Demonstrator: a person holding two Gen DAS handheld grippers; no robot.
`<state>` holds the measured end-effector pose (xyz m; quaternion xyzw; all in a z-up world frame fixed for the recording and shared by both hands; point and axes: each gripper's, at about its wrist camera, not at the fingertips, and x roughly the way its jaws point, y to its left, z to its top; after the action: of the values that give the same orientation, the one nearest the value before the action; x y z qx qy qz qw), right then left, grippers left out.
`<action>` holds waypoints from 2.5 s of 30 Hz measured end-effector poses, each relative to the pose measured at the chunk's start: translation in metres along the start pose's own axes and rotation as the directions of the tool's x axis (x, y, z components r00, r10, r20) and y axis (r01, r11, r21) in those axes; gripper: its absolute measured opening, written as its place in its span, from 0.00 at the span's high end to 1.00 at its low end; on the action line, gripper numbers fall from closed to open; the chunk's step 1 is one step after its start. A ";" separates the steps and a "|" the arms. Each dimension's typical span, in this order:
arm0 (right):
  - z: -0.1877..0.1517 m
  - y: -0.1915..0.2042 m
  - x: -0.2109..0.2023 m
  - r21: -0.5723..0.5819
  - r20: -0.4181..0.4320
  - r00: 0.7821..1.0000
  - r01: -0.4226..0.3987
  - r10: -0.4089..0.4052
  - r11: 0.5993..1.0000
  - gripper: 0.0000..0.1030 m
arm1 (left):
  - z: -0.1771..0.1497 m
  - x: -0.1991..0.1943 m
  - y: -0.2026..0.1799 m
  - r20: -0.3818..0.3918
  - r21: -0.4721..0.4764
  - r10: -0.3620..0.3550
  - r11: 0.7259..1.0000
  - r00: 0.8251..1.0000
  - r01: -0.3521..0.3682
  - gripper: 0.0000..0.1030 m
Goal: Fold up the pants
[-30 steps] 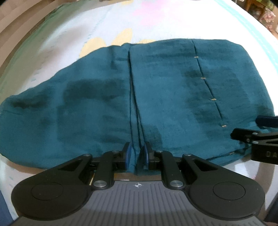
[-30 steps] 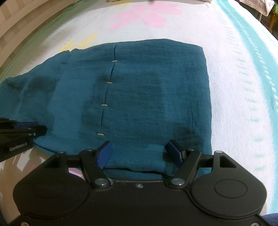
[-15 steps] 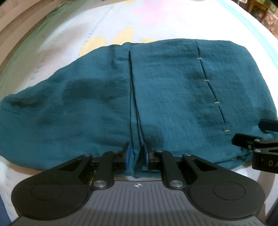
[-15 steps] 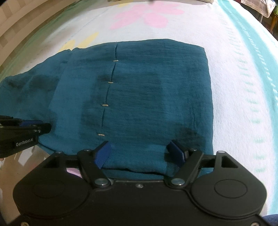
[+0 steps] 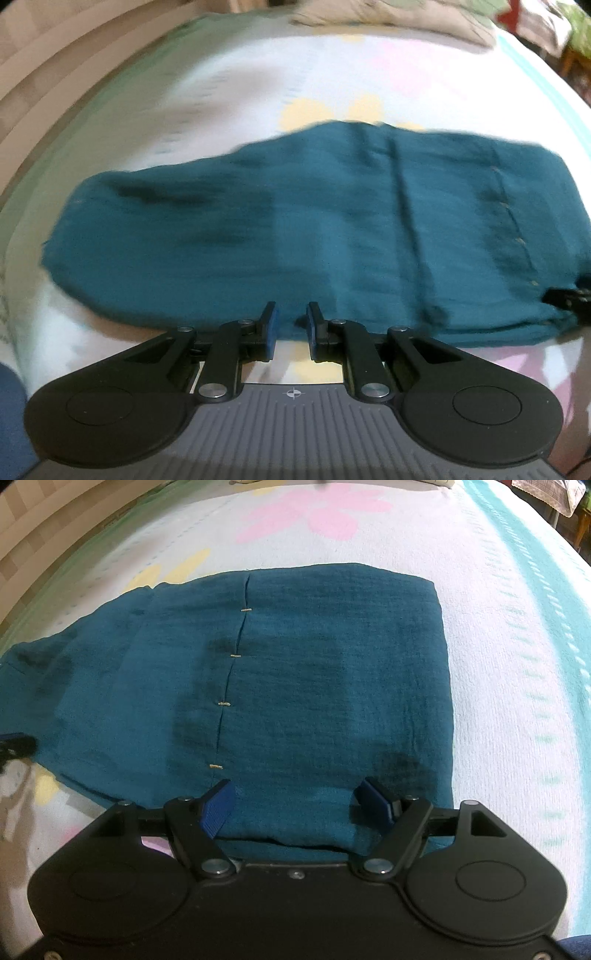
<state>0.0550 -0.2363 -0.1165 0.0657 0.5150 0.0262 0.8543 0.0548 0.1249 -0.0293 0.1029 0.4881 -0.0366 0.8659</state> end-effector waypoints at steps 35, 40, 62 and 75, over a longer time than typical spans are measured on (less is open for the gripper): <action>-0.001 0.007 0.002 -0.012 -0.006 1.000 0.017 -0.017 1.000 0.25 | 0.000 0.059 0.199 -0.006 -0.431 -0.169 0.890 0.986 0.150 0.28; 0.000 0.008 0.002 -0.014 -0.006 1.000 0.019 -0.019 1.000 0.24 | 0.009 0.065 0.194 0.024 -0.413 -0.182 0.894 0.983 0.175 0.16; 0.005 0.023 0.000 -0.040 -0.026 0.995 0.090 -0.091 0.995 0.29 | 0.002 0.064 0.171 0.051 -0.377 -0.033 0.925 0.998 0.050 0.45; 0.071 0.078 -0.021 -0.059 0.091 0.996 0.001 0.004 0.998 0.70 | 0.005 0.042 0.165 0.164 -0.342 0.010 0.939 0.986 0.047 0.93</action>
<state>0.1095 -0.1672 -0.0550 0.0419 0.4742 0.0391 0.8785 0.1083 0.2861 -0.0389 -0.0581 0.4152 0.0328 0.9073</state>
